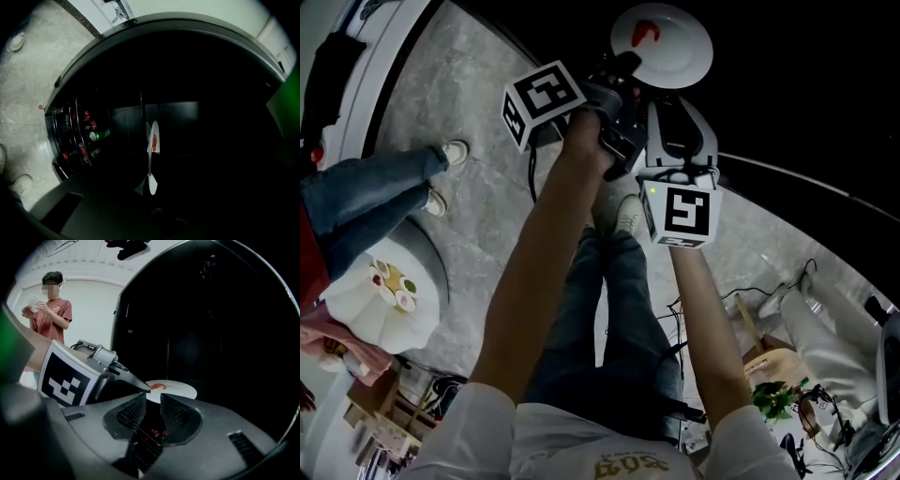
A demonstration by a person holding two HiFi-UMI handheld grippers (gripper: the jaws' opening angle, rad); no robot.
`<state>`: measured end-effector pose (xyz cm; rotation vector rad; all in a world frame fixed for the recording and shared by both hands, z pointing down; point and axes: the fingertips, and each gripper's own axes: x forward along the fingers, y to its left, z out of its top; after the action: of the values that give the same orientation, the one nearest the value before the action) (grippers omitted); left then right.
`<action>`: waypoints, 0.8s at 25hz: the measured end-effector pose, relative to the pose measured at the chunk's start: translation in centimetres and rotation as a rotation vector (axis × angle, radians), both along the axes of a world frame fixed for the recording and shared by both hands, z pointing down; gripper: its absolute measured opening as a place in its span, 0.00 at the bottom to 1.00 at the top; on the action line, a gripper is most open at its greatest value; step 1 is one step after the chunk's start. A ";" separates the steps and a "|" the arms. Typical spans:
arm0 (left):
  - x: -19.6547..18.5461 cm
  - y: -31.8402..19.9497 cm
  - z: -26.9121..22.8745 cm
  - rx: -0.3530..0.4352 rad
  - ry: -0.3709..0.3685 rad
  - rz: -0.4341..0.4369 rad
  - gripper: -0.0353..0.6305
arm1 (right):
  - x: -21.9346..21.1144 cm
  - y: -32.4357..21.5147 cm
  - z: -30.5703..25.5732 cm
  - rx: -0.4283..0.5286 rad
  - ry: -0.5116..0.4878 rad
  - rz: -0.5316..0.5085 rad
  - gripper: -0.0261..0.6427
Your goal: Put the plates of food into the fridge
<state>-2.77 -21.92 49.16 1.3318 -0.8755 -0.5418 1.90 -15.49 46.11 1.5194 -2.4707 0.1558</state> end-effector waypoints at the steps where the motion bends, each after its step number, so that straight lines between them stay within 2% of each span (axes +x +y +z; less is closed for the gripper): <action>1: 0.0 0.0 -0.1 0.000 -0.001 0.003 0.08 | 0.0 0.0 0.0 0.002 0.002 0.000 0.16; 20: 1.6 -0.9 -0.5 -0.010 0.040 0.029 0.08 | 0.7 -1.6 -0.6 0.053 0.081 -0.011 0.19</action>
<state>-1.17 -22.82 48.64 1.3181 -0.8236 -0.5392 2.64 -17.11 45.50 1.5021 -2.4374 0.0264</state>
